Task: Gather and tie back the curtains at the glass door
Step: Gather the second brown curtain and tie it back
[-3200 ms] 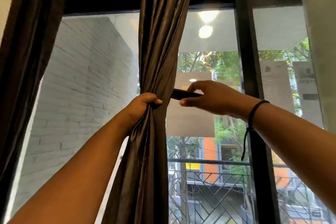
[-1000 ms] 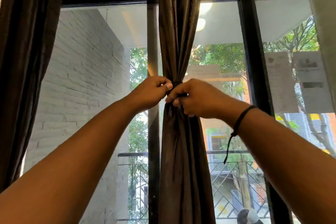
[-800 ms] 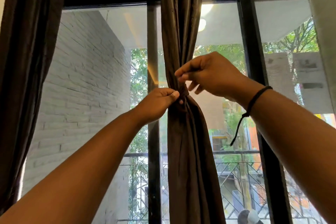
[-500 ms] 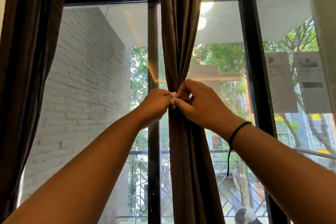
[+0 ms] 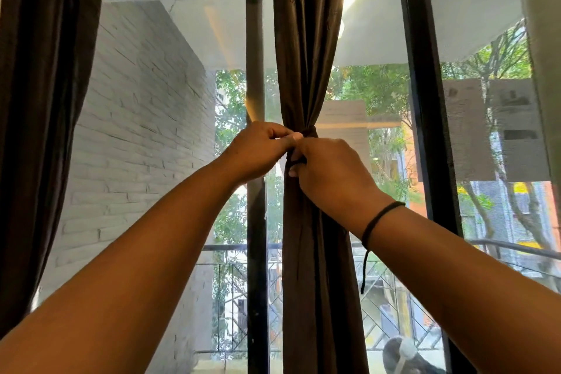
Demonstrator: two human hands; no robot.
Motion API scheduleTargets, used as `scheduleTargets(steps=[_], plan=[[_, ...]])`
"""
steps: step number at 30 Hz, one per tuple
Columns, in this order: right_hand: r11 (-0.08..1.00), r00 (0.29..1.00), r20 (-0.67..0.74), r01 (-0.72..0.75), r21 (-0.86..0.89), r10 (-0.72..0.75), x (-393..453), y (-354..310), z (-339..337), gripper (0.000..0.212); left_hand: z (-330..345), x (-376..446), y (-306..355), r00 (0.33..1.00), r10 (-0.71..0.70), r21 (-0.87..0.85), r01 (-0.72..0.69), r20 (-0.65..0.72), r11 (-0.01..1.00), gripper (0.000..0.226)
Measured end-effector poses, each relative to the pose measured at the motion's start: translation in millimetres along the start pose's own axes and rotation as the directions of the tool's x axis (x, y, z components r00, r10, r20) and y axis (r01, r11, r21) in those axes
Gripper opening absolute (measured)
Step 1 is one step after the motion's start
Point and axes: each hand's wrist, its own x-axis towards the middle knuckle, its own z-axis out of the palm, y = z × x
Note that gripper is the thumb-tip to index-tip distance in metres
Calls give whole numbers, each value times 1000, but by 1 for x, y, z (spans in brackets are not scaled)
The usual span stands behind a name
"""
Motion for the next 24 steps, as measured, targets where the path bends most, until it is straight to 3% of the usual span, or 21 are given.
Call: scheduleTargets(steps=[2,5,8,11,16,20,23,24], plan=[[999,998,47,-51,-18,52,4,0,-9,26,-2,-1,-6,997,82,73,-81,-13,994,25],[997,989,145,-28,-74,39,10,-6,-25,24,3,-7,-12,983,174,26,-175,51,984,30],[997,986,166,43,-67,-31,17,-14,-43,17,12,-12,-16,979,202,-144,-199,10,969,38],[988,990,87,123,-91,-115,27,-12,-55,12,13,-11,-15,980,184,-290,-197,-72,936,38],[994,989,-107,106,36,-101,43,6,-55,16,21,-12,-2,949,274,-153,-297,-156,943,33],[935,998,-61,45,351,-24,43,14,-46,15,25,-11,0,963,191,-122,-216,-188,969,26],[936,998,-47,60,346,-46,42,21,-46,3,28,-15,2,947,207,8,-212,-247,977,32],[941,996,-60,82,328,-65,43,22,-47,8,29,-16,4,941,209,18,-212,-268,977,32]])
